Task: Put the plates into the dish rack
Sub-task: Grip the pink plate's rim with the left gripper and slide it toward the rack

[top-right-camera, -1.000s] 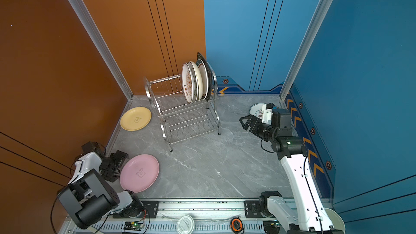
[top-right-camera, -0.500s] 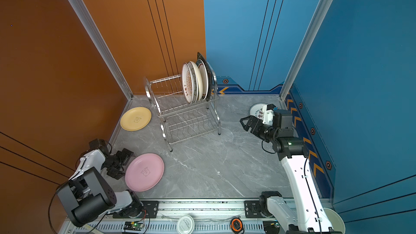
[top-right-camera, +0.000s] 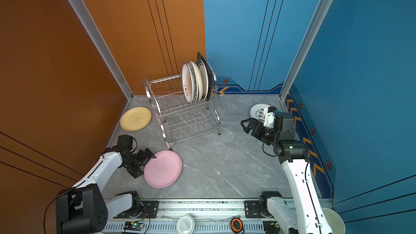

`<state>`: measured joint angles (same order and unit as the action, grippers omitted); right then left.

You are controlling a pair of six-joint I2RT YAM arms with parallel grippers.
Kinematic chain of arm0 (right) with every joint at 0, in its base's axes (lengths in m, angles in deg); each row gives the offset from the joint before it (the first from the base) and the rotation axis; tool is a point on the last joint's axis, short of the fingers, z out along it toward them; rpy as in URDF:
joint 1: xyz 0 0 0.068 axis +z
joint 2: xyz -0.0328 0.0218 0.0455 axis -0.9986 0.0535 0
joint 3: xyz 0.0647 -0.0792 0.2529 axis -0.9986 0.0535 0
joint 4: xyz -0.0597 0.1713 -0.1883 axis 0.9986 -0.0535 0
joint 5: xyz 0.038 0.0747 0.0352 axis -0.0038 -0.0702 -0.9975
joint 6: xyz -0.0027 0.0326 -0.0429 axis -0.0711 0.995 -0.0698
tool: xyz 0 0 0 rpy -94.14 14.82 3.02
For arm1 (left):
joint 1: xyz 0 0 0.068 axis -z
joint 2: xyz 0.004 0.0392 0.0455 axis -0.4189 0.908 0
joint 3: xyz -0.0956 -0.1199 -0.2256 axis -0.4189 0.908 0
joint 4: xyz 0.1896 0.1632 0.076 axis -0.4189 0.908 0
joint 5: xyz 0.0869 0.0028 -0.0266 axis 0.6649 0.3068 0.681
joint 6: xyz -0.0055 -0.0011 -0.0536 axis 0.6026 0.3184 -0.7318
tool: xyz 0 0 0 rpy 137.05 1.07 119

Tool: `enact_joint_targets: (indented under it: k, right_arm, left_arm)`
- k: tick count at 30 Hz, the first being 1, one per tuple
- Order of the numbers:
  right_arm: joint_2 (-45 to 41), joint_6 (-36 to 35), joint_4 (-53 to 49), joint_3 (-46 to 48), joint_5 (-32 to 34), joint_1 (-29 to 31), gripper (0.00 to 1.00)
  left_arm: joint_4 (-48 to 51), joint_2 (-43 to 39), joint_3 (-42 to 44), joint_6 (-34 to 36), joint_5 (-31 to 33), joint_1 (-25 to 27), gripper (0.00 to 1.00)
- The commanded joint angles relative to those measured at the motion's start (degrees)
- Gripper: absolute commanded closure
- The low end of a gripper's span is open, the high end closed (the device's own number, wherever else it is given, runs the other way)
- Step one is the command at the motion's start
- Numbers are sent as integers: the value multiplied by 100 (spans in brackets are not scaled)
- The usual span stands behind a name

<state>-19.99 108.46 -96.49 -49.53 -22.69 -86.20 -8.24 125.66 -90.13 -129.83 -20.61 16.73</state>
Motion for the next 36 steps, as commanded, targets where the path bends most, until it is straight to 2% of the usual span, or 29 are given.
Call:
enact_joint_targets:
  k: [1,4,6,12,15,19,23,28,36]
  right_arm:
    - [-124,-126,-123,103,-32,-38,5]
    - [-148,-118,-132,116,-49,-38,5]
    - [-168,-118,-142,113,-50,-38,5]
    - [-223,-143,-221,115,-85,-39,5]
    - [-221,-153,-230,114,-107,-47,4]
    - [-212,-171,-228,125,-135,-51,4]
    - [-230,-162,-224,134,-135,-55,4]
    - [-256,-162,-230,173,-138,-56,4]
    - [-291,-149,-229,202,-155,-56,4]
  left_arm:
    - [29,-30,4,-441,23,517,2]
    - [25,-3,-94,-595,55,1053,2]
    - [55,-84,-134,-536,98,1227,2]
    - [737,-291,-423,443,989,1321,1]
    - [759,-232,-531,527,1445,1556,9]
    - [741,-77,-529,647,1859,1832,30]
    - [738,98,-504,624,2125,2127,46]
    - [605,103,-317,496,2317,2244,55]
    - [141,19,205,341,2263,2245,59]
